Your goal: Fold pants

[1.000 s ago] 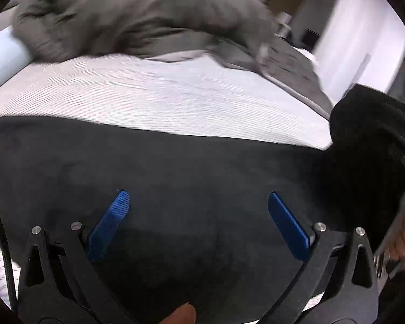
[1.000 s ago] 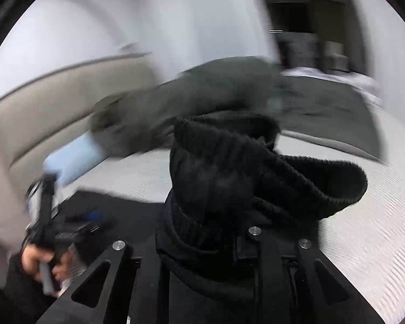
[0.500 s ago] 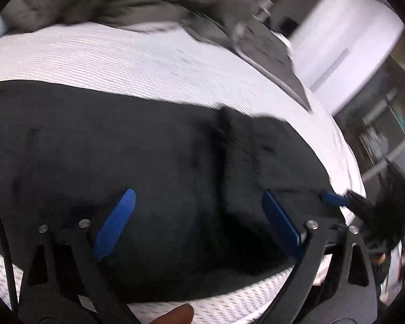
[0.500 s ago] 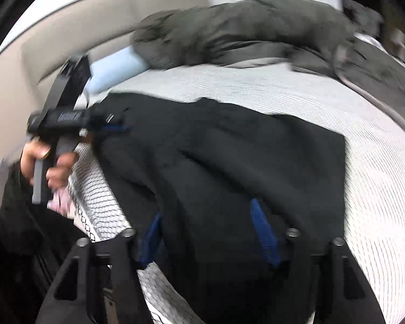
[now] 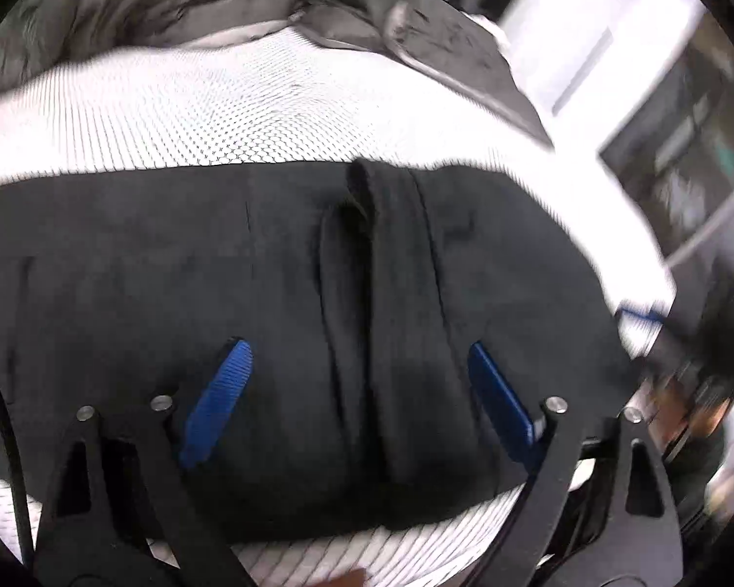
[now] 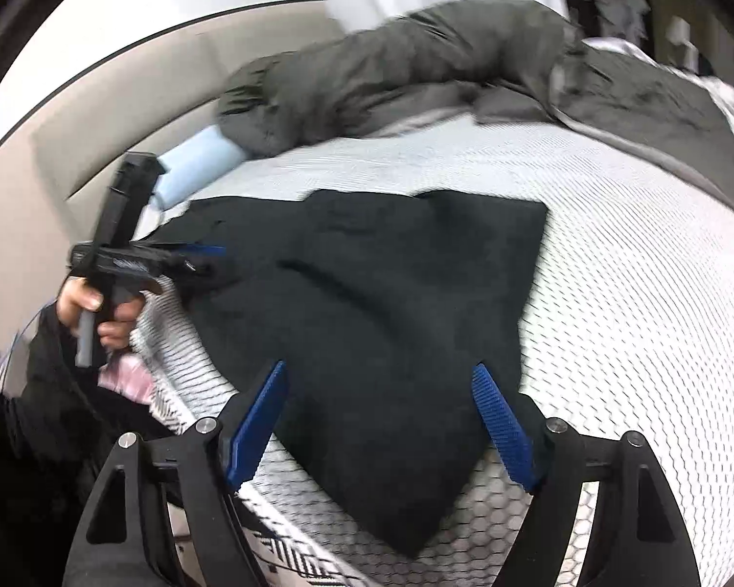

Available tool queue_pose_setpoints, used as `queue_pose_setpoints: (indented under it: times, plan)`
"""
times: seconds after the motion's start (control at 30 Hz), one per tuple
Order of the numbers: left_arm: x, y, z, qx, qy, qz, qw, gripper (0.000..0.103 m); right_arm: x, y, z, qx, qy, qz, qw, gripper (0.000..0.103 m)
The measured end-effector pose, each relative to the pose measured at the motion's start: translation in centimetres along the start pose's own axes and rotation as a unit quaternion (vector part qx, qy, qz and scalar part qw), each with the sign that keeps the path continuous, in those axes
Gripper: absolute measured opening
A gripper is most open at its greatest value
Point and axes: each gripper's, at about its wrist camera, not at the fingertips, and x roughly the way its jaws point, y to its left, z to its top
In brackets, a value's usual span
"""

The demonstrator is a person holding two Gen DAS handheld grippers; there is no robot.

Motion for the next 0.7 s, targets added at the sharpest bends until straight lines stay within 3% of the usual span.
queue_pose_setpoints:
  times: [0.03, 0.13, 0.27, 0.3, 0.33, 0.43, 0.6, 0.7]
  plan:
    - [0.6, 0.3, 0.6, -0.017, 0.004, -0.01, 0.9998, 0.078, 0.3, -0.7, 0.0, 0.013, 0.004, -0.008, 1.0, 0.079]
    - [3.3, 1.1, 3.7, -0.051, 0.02, -0.034, 0.9979, 0.074, 0.4, -2.3, -0.1, 0.044, 0.004, 0.001, 0.999, 0.079]
    - [6.7, 1.1, 5.8, -0.05, 0.055, -0.022, 0.997, 0.069, 0.3, -3.4, -0.5, 0.053, 0.007, -0.016, 0.998, 0.079]
    - [7.1, 1.1, 6.4, -0.046, 0.054, -0.021, 0.9973, 0.059, 0.5, -3.7, -0.7, 0.055, 0.011, -0.018, 0.998, 0.079]
    - [7.3, 1.0, 6.7, -0.041, 0.05, -0.025, 0.9976, 0.04, 0.6, -3.9, -0.8, 0.055, 0.015, -0.02, 0.998, 0.079]
    - [7.1, 1.0, 7.0, -0.036, 0.025, -0.029, 0.9986, 0.018, 1.2, -4.3, -1.2, 0.053, 0.029, -0.025, 0.998, 0.079]
    - [4.3, 1.2, 7.2, -0.034, -0.024, -0.056, 0.9975, 0.012, 1.3, -4.3, -1.0, 0.051, 0.029, -0.027, 0.998, 0.079]
    - [2.5, 2.3, 7.9, -0.039, -0.053, -0.03, 0.9974, 0.013, 1.3, -3.9, -0.7, 0.047, 0.024, -0.026, 0.998, 0.079]
